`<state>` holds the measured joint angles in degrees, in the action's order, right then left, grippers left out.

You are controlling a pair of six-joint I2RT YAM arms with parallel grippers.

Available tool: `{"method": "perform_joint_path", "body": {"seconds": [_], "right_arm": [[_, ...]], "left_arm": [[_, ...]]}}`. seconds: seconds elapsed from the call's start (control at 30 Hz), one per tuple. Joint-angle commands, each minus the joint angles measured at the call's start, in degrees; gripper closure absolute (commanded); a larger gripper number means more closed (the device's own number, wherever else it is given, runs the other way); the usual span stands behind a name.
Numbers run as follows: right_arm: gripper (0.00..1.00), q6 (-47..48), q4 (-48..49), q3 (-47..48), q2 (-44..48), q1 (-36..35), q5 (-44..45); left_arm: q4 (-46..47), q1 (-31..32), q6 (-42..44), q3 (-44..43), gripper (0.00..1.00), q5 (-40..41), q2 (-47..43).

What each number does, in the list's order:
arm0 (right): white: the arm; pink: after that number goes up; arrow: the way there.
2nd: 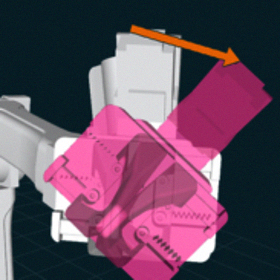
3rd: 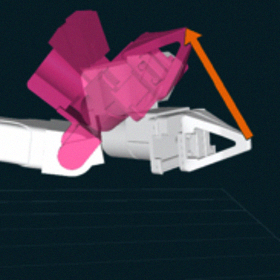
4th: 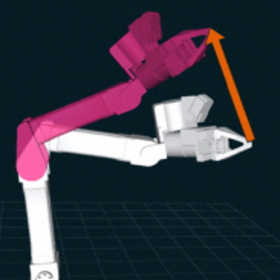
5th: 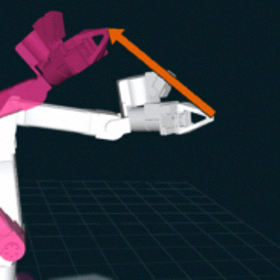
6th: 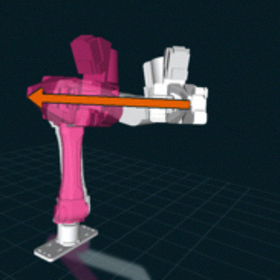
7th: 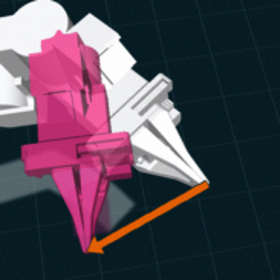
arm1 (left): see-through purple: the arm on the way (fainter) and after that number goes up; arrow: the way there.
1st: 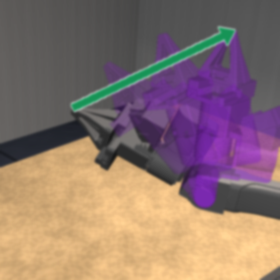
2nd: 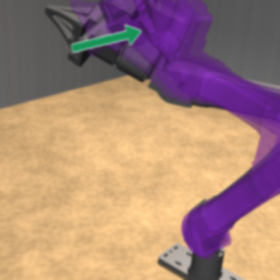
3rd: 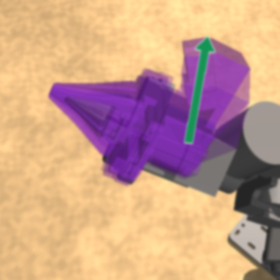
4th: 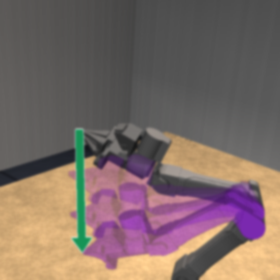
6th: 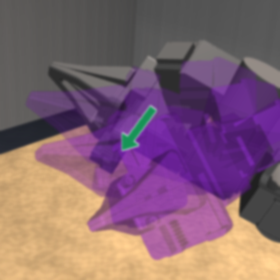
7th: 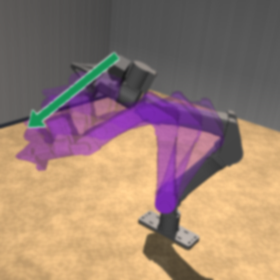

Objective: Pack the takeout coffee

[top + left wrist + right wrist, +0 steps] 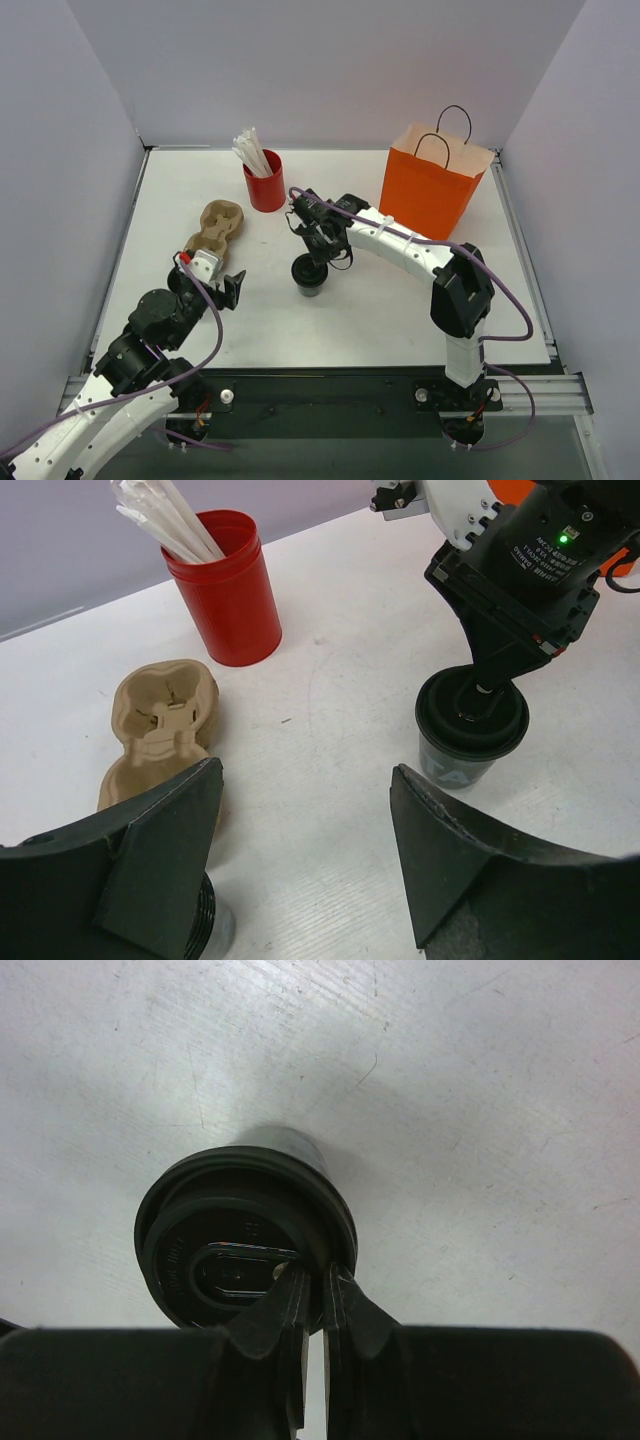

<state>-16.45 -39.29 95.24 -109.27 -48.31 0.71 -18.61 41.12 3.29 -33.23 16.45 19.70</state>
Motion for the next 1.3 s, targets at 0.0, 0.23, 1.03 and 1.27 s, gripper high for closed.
{"method": "perform_joint_path", "body": {"seconds": [0.0,0.23,1.03,1.27], "right_arm": [[1.00,-0.5,-0.4,-2.2,1.5,0.0,1.9],[1.00,-0.9,1.1,-5.3,2.2,0.0,2.5],[0.80,-2.4,7.5,-11.3,7.8,0.7,-3.0],[0.65,-3.2,8.5,-12.1,11.7,1.9,-5.5]], "left_arm": [[1.0,-0.4,-5.7,-1.5,0.23,-0.3,3.7],[5.8,-0.4,-23.8,-2.1,0.28,-9.5,14.7],[32.2,-1.0,-34.5,-1.0,0.29,-6.9,49.1],[32.9,-1.0,-34.1,-0.1,0.30,-6.1,52.1]]}}
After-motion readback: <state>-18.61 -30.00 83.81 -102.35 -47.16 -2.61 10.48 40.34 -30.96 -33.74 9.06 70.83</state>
